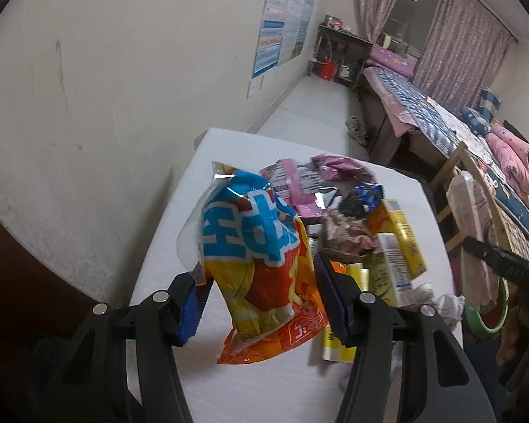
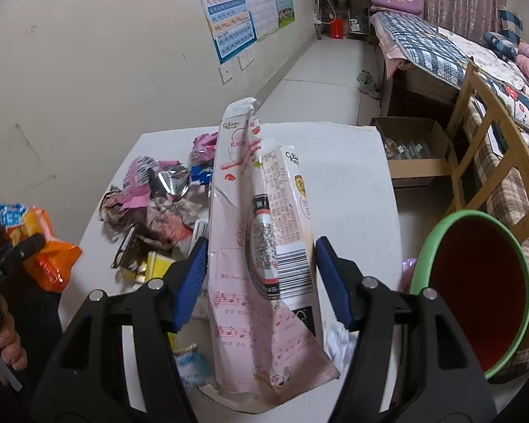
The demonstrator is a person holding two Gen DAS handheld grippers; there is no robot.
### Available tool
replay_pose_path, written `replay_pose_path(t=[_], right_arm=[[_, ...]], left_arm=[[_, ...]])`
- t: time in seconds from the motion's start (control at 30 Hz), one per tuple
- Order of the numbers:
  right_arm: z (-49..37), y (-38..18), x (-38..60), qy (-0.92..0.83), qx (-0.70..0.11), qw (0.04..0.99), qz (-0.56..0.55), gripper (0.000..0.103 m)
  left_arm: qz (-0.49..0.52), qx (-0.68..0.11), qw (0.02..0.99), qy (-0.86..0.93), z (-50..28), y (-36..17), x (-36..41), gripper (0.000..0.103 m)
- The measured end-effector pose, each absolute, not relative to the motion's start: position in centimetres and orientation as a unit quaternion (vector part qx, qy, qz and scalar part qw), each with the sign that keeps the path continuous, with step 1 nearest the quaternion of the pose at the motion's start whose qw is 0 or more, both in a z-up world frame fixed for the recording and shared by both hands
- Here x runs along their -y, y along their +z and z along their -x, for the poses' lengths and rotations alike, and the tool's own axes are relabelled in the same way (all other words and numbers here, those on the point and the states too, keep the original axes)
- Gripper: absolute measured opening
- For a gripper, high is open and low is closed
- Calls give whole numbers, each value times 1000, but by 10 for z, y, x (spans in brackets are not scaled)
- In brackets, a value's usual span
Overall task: Collect trash
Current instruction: 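Carry both bags over the green bin and open both tools to drop them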
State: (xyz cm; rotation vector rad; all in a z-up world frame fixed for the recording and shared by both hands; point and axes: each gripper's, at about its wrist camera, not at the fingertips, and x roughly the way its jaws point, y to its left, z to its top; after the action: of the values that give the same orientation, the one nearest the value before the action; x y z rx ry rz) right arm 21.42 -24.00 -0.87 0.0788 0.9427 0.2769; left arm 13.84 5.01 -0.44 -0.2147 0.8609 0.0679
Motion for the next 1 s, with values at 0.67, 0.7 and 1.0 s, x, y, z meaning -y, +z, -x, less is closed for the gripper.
replay_pose_path(t=[0.67, 0.7, 1.0], right_arm=[[-180, -5, 395, 7, -441, 893, -84, 60], [-180, -6, 406, -2, -443, 892, -86, 60], [-178, -24, 468, -50, -458, 882, -98, 60]], left_arm=[[27, -411, 900, -145, -182, 20, 150, 54], [23, -411, 898, -156, -184, 20, 163, 54], [-5, -418, 879, -228, -202, 16, 260, 55]])
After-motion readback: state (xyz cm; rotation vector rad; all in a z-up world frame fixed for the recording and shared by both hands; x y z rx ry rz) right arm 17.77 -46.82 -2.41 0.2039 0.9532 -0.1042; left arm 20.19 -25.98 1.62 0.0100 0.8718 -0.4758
